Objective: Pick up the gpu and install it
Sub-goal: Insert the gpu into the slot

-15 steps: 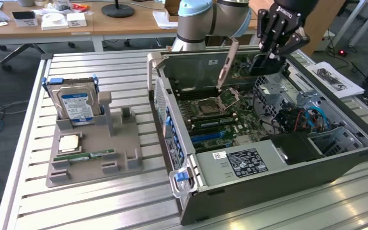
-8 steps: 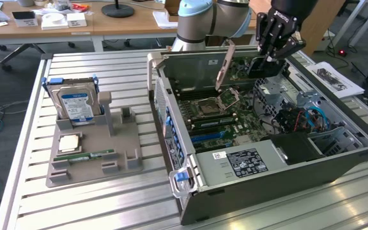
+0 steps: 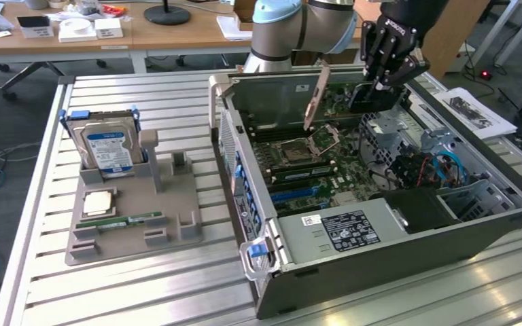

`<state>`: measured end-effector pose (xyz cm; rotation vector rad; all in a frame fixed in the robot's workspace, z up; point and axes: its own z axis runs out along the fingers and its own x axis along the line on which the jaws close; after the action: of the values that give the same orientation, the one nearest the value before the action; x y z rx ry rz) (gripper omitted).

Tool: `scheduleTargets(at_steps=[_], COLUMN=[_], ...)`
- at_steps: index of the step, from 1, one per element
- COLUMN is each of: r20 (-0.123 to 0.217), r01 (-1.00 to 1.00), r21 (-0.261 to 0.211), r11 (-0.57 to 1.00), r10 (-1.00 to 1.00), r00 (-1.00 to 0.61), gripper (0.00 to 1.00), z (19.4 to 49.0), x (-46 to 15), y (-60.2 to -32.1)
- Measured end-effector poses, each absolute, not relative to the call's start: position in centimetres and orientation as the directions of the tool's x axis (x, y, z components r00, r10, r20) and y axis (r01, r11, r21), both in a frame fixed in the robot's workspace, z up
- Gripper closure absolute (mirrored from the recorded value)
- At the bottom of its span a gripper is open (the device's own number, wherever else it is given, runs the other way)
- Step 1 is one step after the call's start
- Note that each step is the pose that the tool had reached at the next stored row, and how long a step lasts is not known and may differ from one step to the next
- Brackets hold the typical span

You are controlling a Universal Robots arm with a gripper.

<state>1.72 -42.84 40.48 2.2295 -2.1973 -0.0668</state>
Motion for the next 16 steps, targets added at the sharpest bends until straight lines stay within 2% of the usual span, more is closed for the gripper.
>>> scheduleTargets(at_steps=[16], r20=[-0.023], r01=[-1.000], r21=[0.021], r11=[-0.015], r10=[-1.000], r00=[0.014], gripper=[0.73], z=[39.68], x=[1.17], y=[-42.84])
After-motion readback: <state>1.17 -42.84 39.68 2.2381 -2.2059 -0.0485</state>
